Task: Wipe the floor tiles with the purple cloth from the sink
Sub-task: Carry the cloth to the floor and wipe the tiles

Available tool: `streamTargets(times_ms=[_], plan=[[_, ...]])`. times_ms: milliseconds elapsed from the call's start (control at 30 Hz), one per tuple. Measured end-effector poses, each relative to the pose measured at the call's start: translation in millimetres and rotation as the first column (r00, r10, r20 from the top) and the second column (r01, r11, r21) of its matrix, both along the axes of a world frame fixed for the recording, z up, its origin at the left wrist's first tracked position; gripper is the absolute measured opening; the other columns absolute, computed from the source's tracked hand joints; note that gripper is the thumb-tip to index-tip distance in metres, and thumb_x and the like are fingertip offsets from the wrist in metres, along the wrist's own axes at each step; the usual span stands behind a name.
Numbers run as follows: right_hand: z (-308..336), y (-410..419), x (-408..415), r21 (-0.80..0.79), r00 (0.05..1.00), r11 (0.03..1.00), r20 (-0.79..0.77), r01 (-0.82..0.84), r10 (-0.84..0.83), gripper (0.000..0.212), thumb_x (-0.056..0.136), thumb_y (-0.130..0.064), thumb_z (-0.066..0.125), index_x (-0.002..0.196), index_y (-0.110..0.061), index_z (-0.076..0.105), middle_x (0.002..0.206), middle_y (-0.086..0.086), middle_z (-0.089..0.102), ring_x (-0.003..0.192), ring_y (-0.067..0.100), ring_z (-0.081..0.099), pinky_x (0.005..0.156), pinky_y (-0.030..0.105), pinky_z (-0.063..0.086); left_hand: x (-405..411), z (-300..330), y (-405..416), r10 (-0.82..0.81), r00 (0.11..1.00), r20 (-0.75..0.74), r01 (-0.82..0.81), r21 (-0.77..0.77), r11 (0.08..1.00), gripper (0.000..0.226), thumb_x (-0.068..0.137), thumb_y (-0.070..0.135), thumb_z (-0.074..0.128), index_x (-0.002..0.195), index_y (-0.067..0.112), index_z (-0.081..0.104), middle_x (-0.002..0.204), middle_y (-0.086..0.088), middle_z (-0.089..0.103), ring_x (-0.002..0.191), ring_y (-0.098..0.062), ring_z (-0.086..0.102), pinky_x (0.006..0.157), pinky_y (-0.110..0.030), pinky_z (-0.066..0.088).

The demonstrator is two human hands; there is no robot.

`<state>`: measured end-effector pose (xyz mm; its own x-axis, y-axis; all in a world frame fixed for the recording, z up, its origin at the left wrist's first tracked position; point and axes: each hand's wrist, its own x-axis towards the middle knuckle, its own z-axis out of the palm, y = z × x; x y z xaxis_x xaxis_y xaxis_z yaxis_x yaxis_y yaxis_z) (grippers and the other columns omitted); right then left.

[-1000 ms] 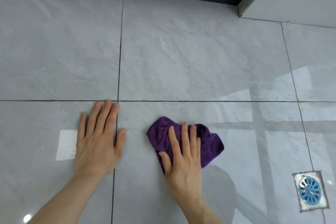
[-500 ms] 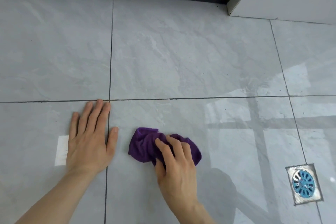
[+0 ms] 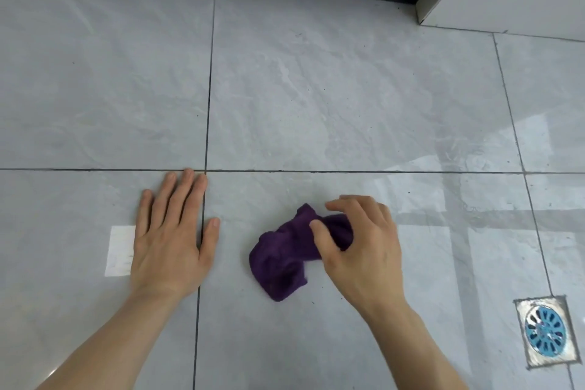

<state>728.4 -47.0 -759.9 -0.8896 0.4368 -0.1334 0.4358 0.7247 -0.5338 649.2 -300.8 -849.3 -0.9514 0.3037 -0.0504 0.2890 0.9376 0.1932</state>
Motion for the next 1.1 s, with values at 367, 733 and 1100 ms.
streamTargets(times_ms=[367, 733, 1100], plan=[[-66, -69, 14, 0.205, 0.993, 0.974, 0.088, -0.099, 0.083, 0.082, 0.095, -0.070, 0.044, 0.160, -0.023, 0.027, 0.169, 0.023, 0.015, 0.159, 0.035, 0.005, 0.127, 0.056, 0.013, -6, -4, 20, -0.027, 1.000, -0.012, 0.027, 0.033, 0.999, 0.070, 0.098, 0.044, 0.036, 0.163, 0.017, 0.026, 0.171, -0.004, 0.027, 0.161, -0.023, 0.017, 0.130, -0.051, 0.010], [-61, 26, 10, 0.112, 0.980, 0.993, -0.191, -0.033, 0.054, 0.072, 0.084, -0.001, 0.072, 0.147, -0.022, 0.043, 0.153, 0.000, 0.043, 0.140, 0.023, 0.044, 0.109, 0.039, 0.047, 5, -8, 1, 0.021, 1.000, -0.015, -0.021, 0.040, 0.999, 0.070, 0.097, 0.046, 0.036, 0.162, 0.019, 0.028, 0.171, -0.003, 0.028, 0.161, -0.022, 0.016, 0.131, -0.050, 0.009], [-58, 118, 8, 0.151, 0.899, 0.888, -0.007, 0.434, -0.438, 0.075, 0.094, -0.040, 0.067, 0.155, -0.009, 0.034, 0.168, 0.011, 0.025, 0.157, 0.028, 0.014, 0.128, 0.047, 0.017, -2, -11, -2, 0.010, 0.999, -0.051, -0.008, 0.036, 0.999, 0.070, 0.098, 0.047, 0.035, 0.162, 0.019, 0.028, 0.171, -0.003, 0.028, 0.161, -0.023, 0.016, 0.131, -0.050, 0.009]])
